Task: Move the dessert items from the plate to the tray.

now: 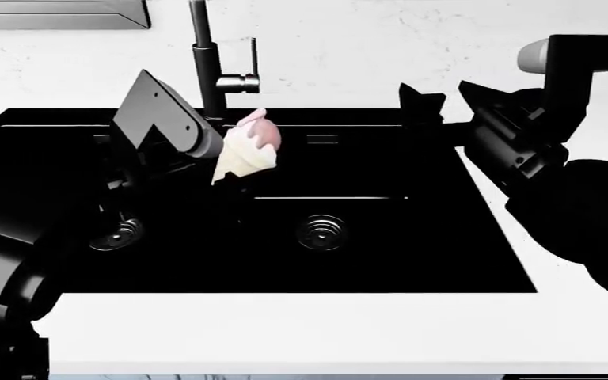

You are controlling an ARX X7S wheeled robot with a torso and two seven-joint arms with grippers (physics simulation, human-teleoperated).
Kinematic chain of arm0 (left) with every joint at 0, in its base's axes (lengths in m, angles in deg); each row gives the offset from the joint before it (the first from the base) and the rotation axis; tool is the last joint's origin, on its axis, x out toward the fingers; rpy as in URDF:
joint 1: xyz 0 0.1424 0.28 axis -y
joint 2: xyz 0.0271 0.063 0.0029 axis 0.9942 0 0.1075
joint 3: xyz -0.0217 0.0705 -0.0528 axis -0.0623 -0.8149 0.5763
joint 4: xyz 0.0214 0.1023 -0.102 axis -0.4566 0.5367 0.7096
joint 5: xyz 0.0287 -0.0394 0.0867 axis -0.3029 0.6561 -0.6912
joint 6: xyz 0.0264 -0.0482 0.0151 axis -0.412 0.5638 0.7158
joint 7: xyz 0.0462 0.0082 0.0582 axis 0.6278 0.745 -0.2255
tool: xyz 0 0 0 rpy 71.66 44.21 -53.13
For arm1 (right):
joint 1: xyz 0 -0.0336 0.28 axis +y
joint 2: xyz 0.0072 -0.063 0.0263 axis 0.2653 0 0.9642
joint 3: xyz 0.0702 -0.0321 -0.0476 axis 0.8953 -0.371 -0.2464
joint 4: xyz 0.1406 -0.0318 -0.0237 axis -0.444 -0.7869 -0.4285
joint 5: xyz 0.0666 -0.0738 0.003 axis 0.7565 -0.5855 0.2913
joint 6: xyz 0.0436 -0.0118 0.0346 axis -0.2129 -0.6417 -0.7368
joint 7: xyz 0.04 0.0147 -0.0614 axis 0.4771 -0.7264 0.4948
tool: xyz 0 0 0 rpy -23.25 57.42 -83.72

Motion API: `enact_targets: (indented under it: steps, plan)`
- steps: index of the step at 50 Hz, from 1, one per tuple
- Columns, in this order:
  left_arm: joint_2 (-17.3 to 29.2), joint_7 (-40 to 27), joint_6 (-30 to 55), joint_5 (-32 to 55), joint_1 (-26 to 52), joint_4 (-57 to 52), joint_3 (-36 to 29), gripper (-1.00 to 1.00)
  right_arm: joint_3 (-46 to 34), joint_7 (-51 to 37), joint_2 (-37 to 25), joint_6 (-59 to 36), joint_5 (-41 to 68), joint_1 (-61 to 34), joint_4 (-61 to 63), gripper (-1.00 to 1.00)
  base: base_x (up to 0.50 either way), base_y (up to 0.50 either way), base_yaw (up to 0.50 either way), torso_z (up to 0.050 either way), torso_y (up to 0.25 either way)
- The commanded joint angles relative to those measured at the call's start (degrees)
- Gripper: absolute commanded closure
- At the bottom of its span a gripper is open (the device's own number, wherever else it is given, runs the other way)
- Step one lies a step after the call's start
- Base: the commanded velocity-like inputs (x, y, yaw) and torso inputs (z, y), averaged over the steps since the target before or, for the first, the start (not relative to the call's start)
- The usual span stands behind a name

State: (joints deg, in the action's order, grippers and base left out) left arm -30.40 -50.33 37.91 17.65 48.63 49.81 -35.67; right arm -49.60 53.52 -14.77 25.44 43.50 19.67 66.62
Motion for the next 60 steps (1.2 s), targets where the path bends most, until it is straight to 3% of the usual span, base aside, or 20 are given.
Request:
enact_targets:
  steps: [1, 60]
  plan:
    - [-0.1, -0.7, 0.1, 0.6, 0.2, 0.1, 0.3, 1.0, 0.0, -0.1, -0.1, 0.0, 0.1, 0.0, 0.1, -1.0, 0.0, -0.5, 0.0, 0.0, 0.0]
    - [0.5, -1.5, -0.6, 1.9, 0.2, 0.2, 0.5, 1.0, -0.5, -0.8, -0.3, 0.1, 0.5, -0.1, 0.6, -1.0, 0.0, -0.5, 0.0, 0.0, 0.0]
